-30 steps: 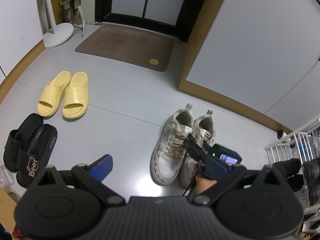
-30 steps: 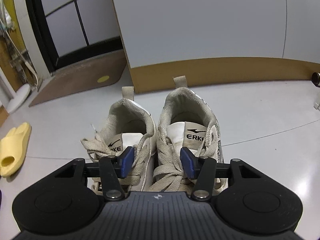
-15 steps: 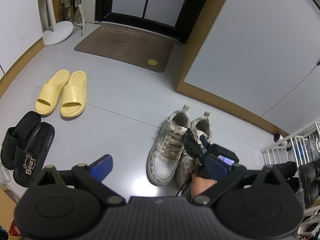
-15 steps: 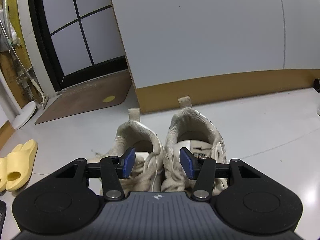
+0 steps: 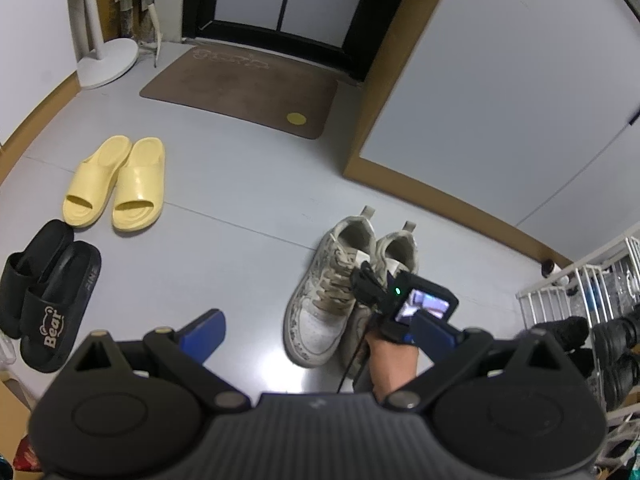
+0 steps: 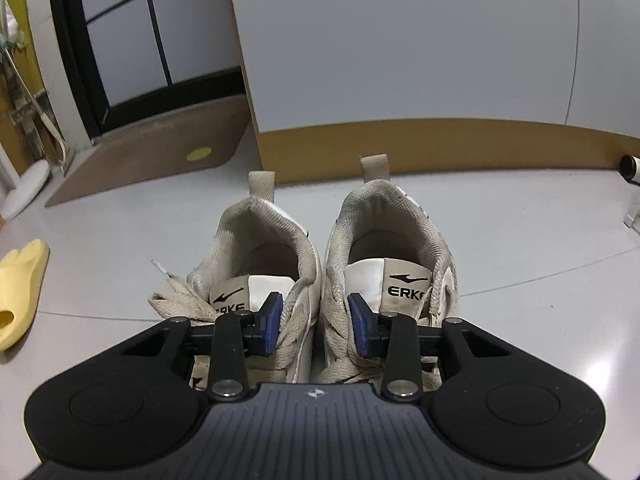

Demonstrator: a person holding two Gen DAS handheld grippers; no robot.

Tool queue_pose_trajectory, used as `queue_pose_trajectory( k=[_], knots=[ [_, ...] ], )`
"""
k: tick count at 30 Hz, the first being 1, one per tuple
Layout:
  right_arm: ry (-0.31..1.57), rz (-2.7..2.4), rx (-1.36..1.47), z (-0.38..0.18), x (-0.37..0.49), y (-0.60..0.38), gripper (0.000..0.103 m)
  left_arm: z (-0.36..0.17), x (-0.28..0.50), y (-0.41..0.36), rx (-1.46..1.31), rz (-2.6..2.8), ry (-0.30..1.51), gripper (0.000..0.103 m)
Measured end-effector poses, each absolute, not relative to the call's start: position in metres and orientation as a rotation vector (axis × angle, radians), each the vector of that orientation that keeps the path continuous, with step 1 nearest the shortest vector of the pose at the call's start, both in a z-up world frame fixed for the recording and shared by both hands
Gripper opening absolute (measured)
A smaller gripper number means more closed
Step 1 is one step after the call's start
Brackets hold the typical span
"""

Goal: Organize scattered shoes
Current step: 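Lower the right gripper into both white sneaker heels and close it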

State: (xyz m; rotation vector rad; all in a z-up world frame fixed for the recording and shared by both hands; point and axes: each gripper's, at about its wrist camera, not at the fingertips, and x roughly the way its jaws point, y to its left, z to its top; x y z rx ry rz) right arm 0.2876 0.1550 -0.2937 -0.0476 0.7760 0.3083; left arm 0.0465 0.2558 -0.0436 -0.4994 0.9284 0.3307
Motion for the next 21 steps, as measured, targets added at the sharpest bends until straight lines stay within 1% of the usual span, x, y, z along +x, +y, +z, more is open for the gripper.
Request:
queue_pose_trajectory(
  k=[2,5,7,9,10,14,16,17,20,21],
  knots=[
    [0.8,0.311,-0.095,-0.295,0.293,0.162,0.044,-0.044,0.047,0.255,-0.501,0.333,0.931,0.1],
    [0.859,0.3,-0.121,-0.3,0.305,0.168,0.044,-0.046,0.048,0.253,-0.509,0.325,0.935,0.1],
    [0.891,0.295,-0.124,-0.302,0.31,0.172,0.043,-0.045,0.048,0.251,-0.509,0.315,0.935,0.1],
    [0.908,0.299,-0.127,-0.305,0.313,0.174,0.038,-0.045,0.048,0.25,-0.507,0.312,0.933,0.1],
    [0.917,0.305,-0.129,-0.307,0.315,0.174,0.037,-0.044,0.048,0.25,-0.504,0.311,0.932,0.1],
    [0.926,0.329,-0.181,-0.313,0.315,0.177,0.04,-0.044,0.048,0.249,-0.507,0.317,0.929,0.1],
    [0.955,0.349,-0.153,-0.314,0.32,0.172,0.039,-0.043,0.048,0.248,-0.507,0.311,0.926,0.1],
    [0.966,0.357,-0.14,-0.314,0.322,0.169,0.037,-0.043,0.048,0.247,-0.506,0.308,0.925,0.1],
    [0.941,0.362,-0.158,-0.314,0.316,0.169,0.027,-0.041,0.049,0.245,-0.502,0.304,0.921,0.1],
    [0.938,0.361,-0.158,-0.313,0.315,0.168,0.025,-0.041,0.05,0.244,-0.501,0.305,0.918,0.1]
  ],
)
